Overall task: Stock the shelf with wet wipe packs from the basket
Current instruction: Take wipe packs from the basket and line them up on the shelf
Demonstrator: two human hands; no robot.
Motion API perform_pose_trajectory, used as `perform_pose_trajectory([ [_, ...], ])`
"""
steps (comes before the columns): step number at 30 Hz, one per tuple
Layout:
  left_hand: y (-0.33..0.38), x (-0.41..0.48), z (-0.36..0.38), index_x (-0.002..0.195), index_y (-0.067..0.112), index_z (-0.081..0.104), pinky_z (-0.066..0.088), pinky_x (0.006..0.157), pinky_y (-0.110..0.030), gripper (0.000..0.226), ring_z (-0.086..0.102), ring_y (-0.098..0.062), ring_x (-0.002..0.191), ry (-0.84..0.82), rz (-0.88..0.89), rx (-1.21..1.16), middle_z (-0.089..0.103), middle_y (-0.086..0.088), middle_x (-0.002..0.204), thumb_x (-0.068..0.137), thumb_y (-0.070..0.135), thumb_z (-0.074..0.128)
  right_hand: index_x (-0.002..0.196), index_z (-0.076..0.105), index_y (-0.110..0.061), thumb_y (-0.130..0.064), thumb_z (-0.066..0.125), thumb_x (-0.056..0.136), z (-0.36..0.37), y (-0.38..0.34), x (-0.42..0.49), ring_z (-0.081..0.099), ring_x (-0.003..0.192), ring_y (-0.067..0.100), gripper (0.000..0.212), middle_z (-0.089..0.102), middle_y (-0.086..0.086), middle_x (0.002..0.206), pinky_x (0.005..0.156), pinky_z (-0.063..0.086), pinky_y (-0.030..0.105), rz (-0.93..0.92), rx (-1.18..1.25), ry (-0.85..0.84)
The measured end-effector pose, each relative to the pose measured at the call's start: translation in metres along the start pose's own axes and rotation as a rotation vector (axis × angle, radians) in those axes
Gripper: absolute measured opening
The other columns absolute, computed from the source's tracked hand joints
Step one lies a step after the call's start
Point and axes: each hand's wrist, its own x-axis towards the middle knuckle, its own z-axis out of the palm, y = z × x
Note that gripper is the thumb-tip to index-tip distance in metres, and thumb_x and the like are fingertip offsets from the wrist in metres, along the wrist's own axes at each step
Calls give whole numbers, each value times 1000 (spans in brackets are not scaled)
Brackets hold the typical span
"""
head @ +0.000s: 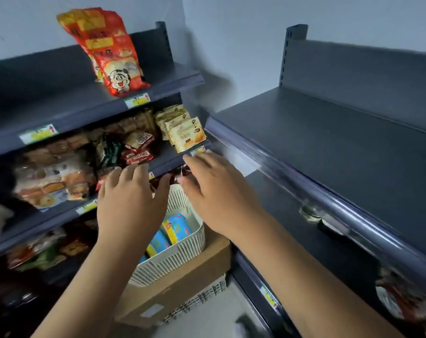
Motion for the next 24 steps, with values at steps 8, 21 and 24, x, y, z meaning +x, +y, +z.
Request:
perform_pose_trajectory([
  [8,-55,7,84,135,10,60,41,110,-47,53,51,-35,133,-260,-253,-57,62,-11,138,101,50,51,131,59,-17,-43,43,103,114,15,44,52,123,28,42,59,4,131,101,48,45,-77,39,-348],
  [21,-188,4,223,134,12,58,48,99,-44,41,59,-40,119,-610,-553,-218,63,-16,132,97,29,61,120,57,-17,-45,44,102,276,27,81,60,109,30,36,63,6,117,83,54,45,120,40,-818],
  [24,-221,5,255,137,10,56,48,100,-45,45,58,-40,119,-711,-534,-197,61,-16,134,93,21,62,124,58,-16,-43,46,100,313,23,90,61,105,31,38,62,6,115,87,54,45,223,55,-859],
])
